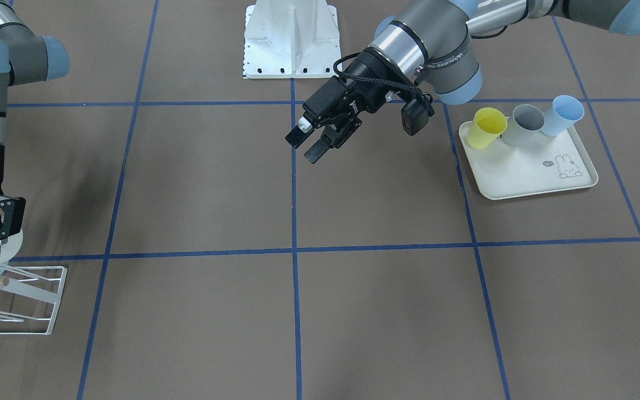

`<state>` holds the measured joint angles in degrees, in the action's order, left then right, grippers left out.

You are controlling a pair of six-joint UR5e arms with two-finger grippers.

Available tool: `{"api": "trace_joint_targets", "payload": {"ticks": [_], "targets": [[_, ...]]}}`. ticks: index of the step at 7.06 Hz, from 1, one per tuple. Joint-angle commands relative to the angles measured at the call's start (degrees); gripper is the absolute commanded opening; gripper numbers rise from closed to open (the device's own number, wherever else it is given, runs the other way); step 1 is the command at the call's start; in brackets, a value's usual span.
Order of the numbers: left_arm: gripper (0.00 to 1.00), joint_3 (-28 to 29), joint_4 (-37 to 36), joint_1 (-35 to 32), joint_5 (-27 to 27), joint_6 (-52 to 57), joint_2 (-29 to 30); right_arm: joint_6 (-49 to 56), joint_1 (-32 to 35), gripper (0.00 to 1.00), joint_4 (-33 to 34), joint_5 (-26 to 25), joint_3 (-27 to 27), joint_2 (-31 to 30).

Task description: Transfer IKEA cup to right arm and place on rack

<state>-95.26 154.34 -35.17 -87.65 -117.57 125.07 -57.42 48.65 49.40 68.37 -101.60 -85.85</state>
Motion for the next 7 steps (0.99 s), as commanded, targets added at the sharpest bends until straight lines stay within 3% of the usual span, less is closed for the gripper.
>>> {"api": "trace_joint_targets", "payload": {"ticks": [1, 7], "targets": [[1.00, 0.3, 0.0, 0.2, -0.1, 0.0, 0.0, 0.1, 0.0, 0.00, -0.1, 0.1, 0.2, 0.1], [1.00, 0.4, 0.0, 0.2, -0.1, -0.2, 0.1, 2.1, 0.1, 0.00, -0.2, -0.1, -0.4, 0.2]]}}
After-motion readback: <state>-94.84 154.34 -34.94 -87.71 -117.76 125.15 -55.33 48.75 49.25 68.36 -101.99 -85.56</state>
